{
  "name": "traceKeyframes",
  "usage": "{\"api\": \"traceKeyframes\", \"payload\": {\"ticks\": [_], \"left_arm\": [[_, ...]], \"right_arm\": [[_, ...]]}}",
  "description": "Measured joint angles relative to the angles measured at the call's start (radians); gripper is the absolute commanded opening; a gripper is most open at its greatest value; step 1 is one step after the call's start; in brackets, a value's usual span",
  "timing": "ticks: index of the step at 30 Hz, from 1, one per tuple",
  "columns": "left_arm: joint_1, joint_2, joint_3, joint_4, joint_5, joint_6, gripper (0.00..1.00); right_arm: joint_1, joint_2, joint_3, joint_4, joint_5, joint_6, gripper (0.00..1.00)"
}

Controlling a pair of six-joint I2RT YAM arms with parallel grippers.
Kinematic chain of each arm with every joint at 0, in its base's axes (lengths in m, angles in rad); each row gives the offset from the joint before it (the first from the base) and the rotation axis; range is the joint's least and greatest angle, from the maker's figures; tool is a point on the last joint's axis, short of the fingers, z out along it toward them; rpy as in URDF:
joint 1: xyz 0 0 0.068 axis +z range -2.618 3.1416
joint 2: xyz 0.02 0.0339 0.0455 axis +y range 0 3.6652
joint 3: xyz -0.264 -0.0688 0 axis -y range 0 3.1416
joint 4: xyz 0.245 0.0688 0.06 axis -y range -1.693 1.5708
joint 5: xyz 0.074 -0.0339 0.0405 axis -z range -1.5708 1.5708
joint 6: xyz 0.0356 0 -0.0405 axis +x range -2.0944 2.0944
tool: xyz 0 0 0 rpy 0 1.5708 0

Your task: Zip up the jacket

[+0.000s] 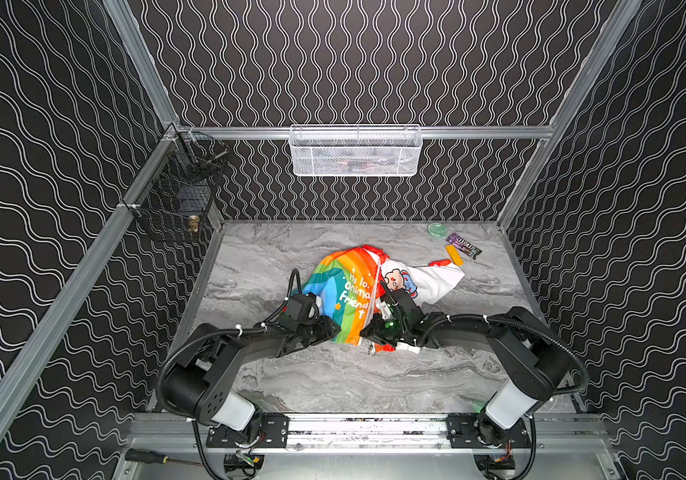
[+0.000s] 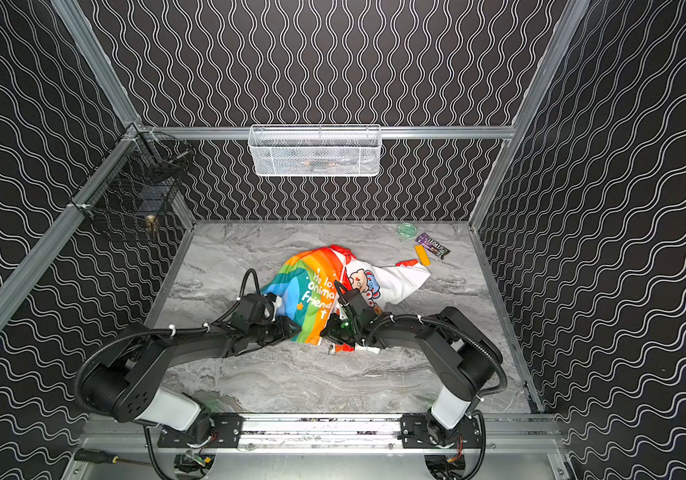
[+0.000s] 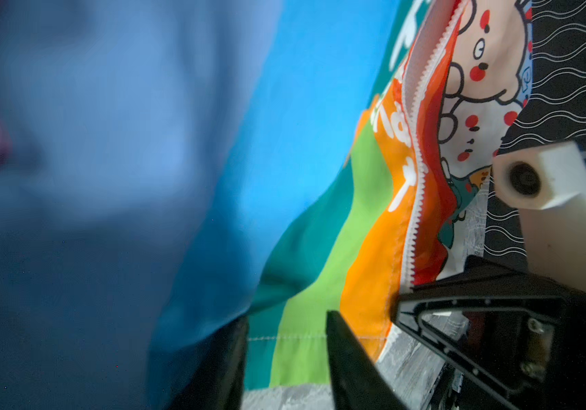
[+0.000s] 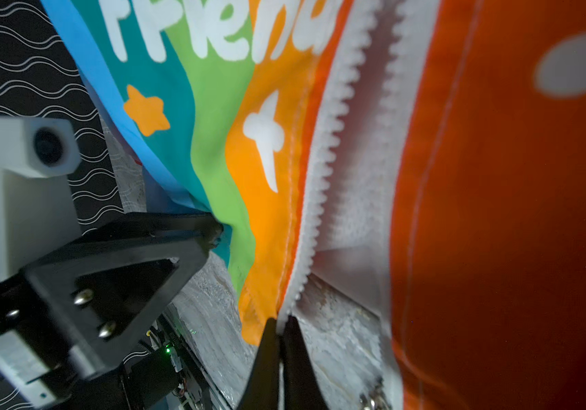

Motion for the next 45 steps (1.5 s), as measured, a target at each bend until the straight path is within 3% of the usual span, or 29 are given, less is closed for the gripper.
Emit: {"api": "traceKeyframes", "payload": {"ticks": [3,8,14,20,26,31,37,45], "left_arm": [[0.002,-0.063,0.008,-0.064,-0.011,-0.004,0.71],[0.002,-0.175,-0.005,-0.137,0.015,-0.062,0.76],[-0.006,-0.267,-0.12,-0.082,0.083,-0.241,0.78],[-0.027,-0.258,-0.196,0.101,0.11,-0.428,0.78],[-0.086,-0.106,-0.258,0.418,0.107,-0.631,0.77],[-0.144,0.021,-0.265,0.644,0.078,-0.731,0.75],[-0.154,0.06,-0.28,0.752,0.013,-0.761,0.71],[-0.148,-0.007,-0.21,0.658,-0.018,-0.667,0.55]], "right_arm": [[0.0,0.003,0.003,0.002,-0.004,0.006,0.0],[0.0,0.0,0.009,0.007,-0.008,0.015,0.0],[0.0,-0.009,0.009,0.018,-0.016,0.034,0.0],[0.0,-0.023,0.008,0.042,-0.032,0.068,0.0],[0.0,-0.026,0.006,0.078,-0.054,0.109,0.0],[0.0,-0.026,0.002,0.103,-0.064,0.138,0.0],[0.0,-0.027,-0.014,0.133,-0.081,0.16,0.0],[-0.001,-0.059,-0.035,0.134,-0.082,0.163,0.0]]}}
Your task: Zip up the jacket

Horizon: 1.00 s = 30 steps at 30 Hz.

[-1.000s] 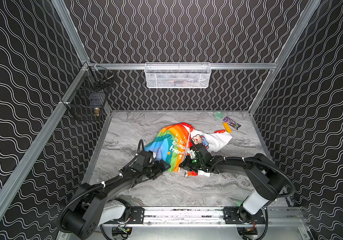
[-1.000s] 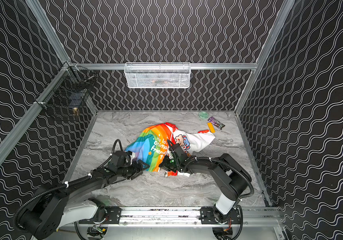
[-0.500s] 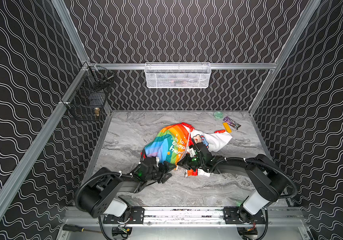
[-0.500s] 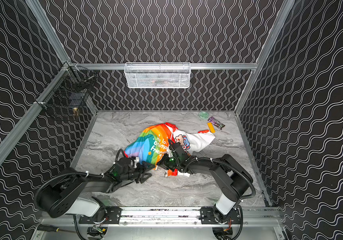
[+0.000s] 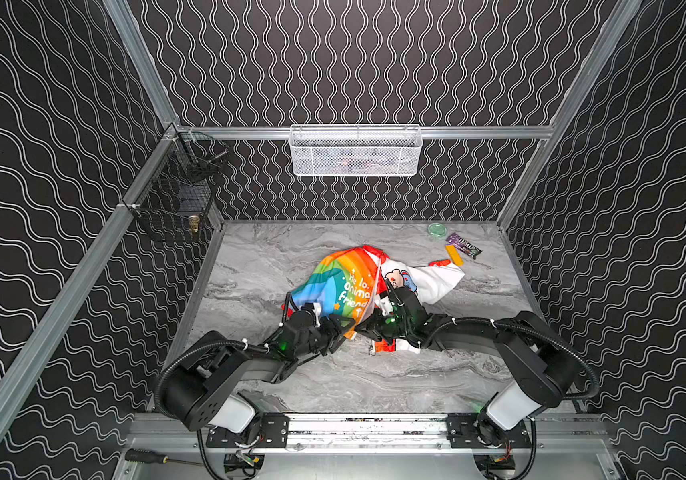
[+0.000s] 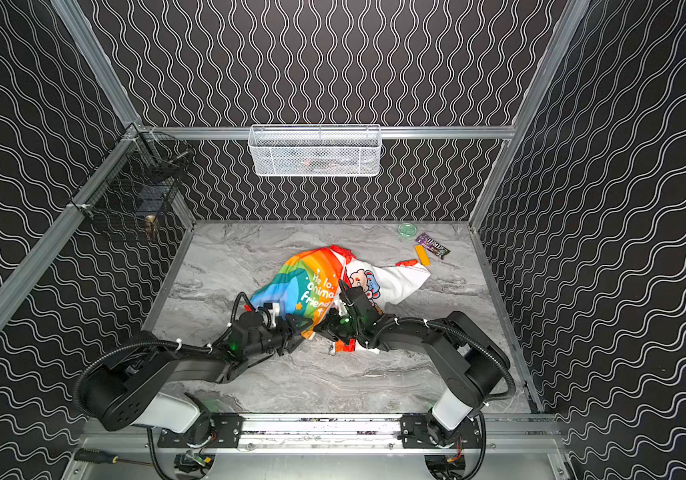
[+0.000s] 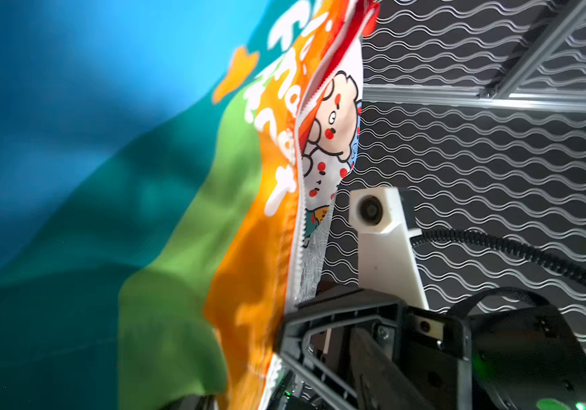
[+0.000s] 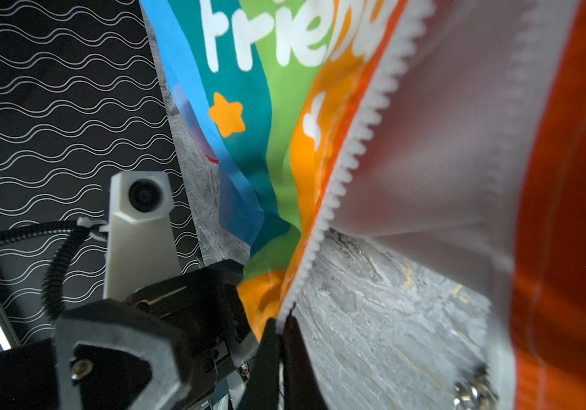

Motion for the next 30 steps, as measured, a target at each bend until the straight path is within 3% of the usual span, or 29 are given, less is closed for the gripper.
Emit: {"api": "traceKeyframes", "payload": {"ticks": [7,10,13,17,30], "left_arm": [[0.003,0.015,-0.01,-0.016,0.001,0.042,0.43],[0.005,0.031,-0.025,0.002,0.001,0.045,0.44],[0.007,0.053,-0.031,0.028,0.004,0.045,0.54],[0.01,0.076,-0.035,0.062,0.004,0.045,0.61],[0.01,-0.035,0.02,-0.051,0.02,0.172,0.49]], "right_arm": [[-0.008,-0.019,-0.019,0.0,0.002,0.0,0.0],[-0.013,-0.028,-0.029,0.0,0.003,0.0,0.0],[-0.019,-0.037,-0.036,0.0,0.003,0.0,0.0],[-0.027,-0.046,-0.048,0.001,0.003,0.0,0.0],[-0.042,-0.05,-0.051,0.003,-0.016,-0.012,0.0]]}}
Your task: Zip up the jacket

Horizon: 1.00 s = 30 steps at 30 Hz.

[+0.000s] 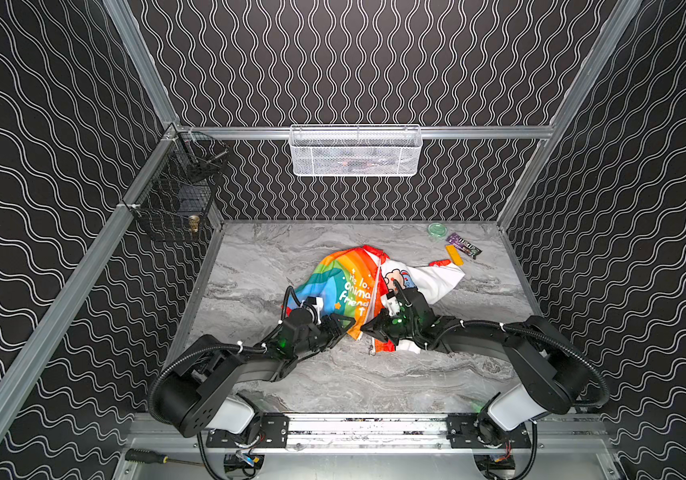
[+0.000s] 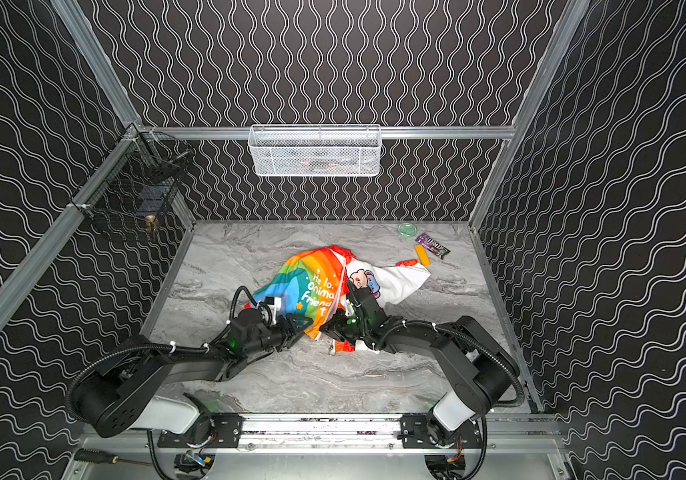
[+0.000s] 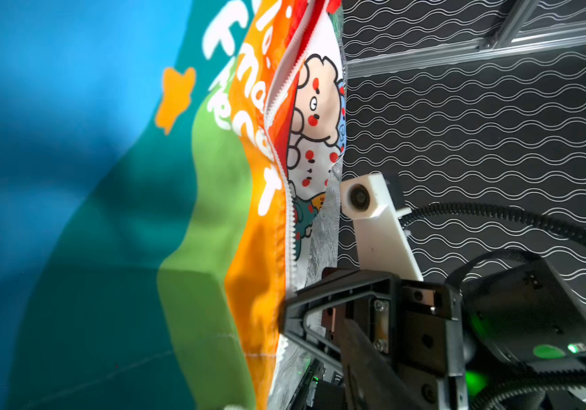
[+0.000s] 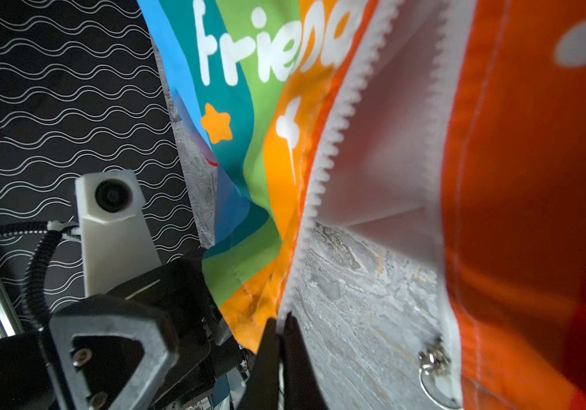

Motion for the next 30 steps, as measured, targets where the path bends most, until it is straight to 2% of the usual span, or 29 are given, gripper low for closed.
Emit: {"api": "traceKeyframes", "payload": {"ticks": [7,18,30], "left_arm": [[0.0,0.064,-0.005,0.024,0.036,0.023,0.38],[0.0,0.067,-0.024,0.105,0.086,0.023,0.35],[-0.001,0.075,0.008,0.08,0.134,0.056,0.31]], "right_arm": [[-0.003,0.0,0.001,0.0,-0.009,-0.007,0.0],[-0.01,-0.001,0.003,0.0,-0.014,-0.01,0.0],[-0.011,0.005,0.013,-0.002,-0.019,-0.017,0.0]]}}
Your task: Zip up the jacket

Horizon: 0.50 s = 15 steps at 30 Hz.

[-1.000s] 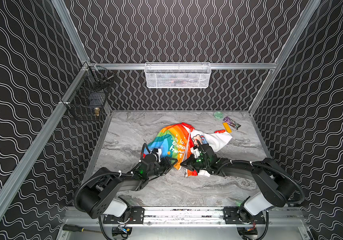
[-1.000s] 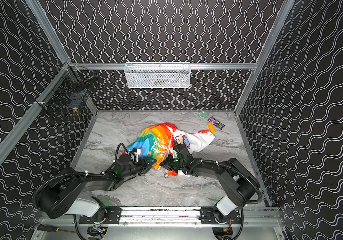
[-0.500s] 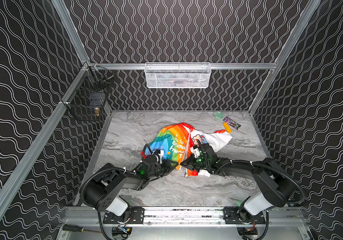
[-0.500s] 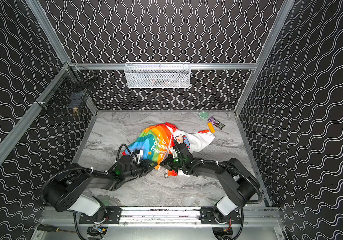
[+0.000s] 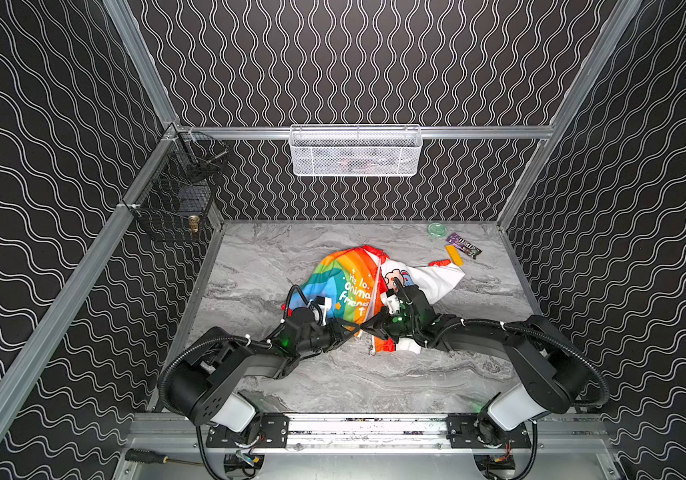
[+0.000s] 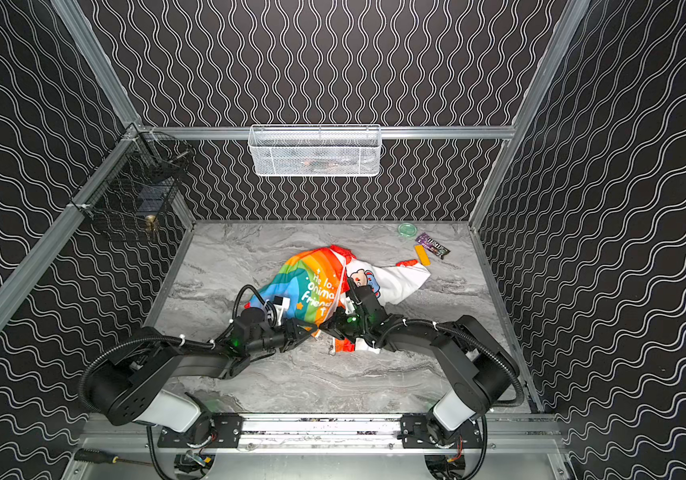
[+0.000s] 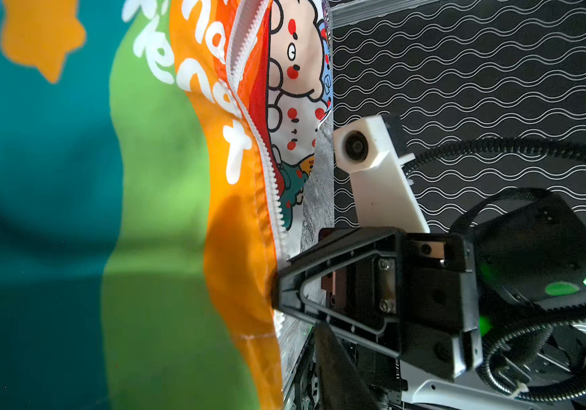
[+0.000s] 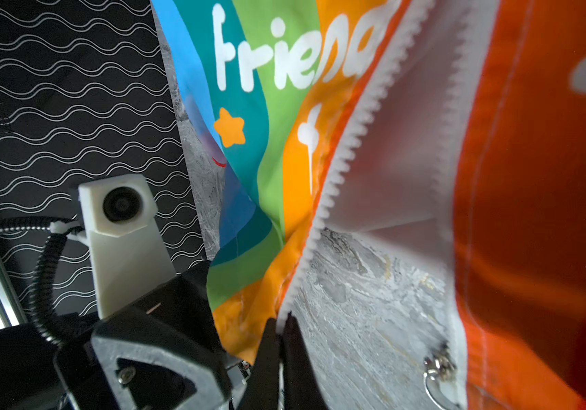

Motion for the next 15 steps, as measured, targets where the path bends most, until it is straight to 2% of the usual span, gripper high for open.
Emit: {"api": "traceKeyframes", "payload": {"ticks": [15], "left_arm": [[0.0,0.052,0.007,0.005,0.019,0.015,0.16]], "right_arm": [[0.0,0.001,-0.002,0.001,-0.003,0.0,0.0]]}}
